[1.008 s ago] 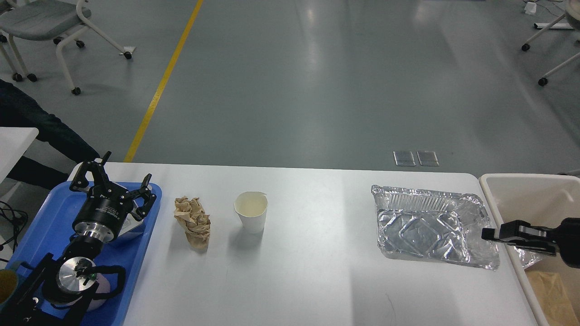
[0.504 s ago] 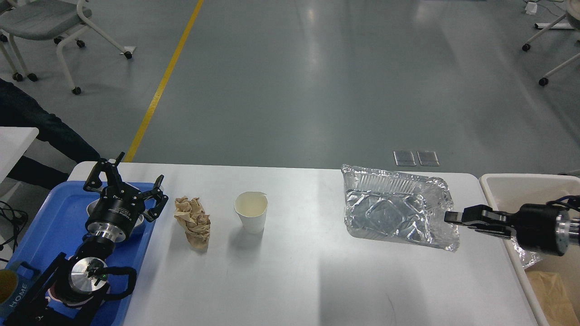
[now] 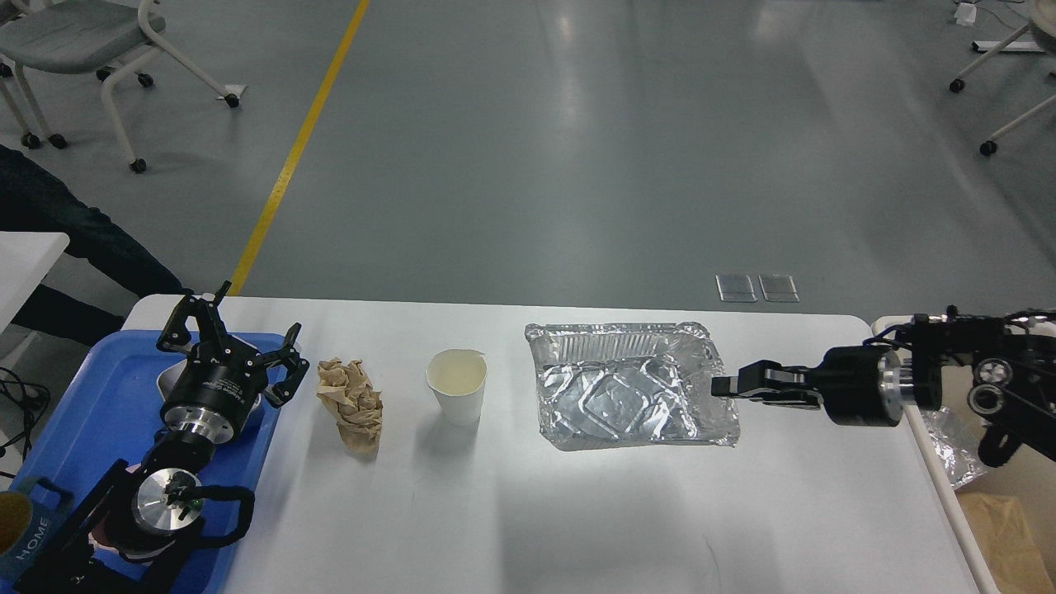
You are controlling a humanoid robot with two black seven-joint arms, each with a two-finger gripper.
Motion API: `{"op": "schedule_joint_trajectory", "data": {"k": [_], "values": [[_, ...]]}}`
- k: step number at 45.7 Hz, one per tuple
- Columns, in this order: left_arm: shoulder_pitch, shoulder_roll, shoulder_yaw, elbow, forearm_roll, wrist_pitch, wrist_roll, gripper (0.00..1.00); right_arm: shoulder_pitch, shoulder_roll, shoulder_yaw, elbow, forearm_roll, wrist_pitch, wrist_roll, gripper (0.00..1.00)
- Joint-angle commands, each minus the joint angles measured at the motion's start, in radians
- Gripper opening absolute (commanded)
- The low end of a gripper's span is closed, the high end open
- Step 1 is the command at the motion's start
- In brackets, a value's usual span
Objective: Tidy desktop
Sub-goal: 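Slide the foil tray with the right gripper toward the paper cup, then hold the foil tray with the right gripper and reach the left gripper toward the crackers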
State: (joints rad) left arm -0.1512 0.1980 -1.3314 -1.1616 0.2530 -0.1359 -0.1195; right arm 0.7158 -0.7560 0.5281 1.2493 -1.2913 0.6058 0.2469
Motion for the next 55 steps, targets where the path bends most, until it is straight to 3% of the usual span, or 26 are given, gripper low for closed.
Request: {"op": "schedule_joint_trajectory", "data": {"k": [1, 13, 26, 31, 40, 46, 55], "values": [[0.002, 0.0, 0.0, -0.003, 0.0, -0.001, -0.002, 0.96, 0.086, 0.076, -0.075, -0.059, 0.009, 0.0, 0.0, 0.0], [0.005, -0.002, -0.002, -0.01, 0.0, -0.002, -0.008, 0.96, 0.151, 0.182, -0.119, -0.142, 0.01, 0.0, 0.0, 0.0], [-0.001, -0.049, 0.001, -0.041, 0.002, -0.002, 0.0, 0.96, 0.149, 0.179, -0.119, -0.143, 0.01, 0.0, 0.002, 0.0], [0.015, -0.014, 0.044, -0.125, 0.003, 0.001, 0.006, 0.96, 0.151, 0.175, -0.119, -0.143, 0.01, 0.0, 0.002, 0.0], [0.071, 0.208, 0.156, -0.288, 0.138, 0.117, 0.001, 0.96, 0.149, 0.176, -0.119, -0.143, 0.009, -0.001, 0.002, 0.0], [0.094, 0.392, 0.26, -0.338, 0.236, 0.262, -0.008, 0.96, 0.149, 0.176, -0.119, -0.143, 0.01, -0.001, 0.002, 0.0], [0.185, 0.661, 0.279, -0.406, 0.261, 0.28, -0.011, 0.97, 0.149, 0.178, -0.12, -0.145, 0.007, -0.001, 0.002, 0.0]]}}
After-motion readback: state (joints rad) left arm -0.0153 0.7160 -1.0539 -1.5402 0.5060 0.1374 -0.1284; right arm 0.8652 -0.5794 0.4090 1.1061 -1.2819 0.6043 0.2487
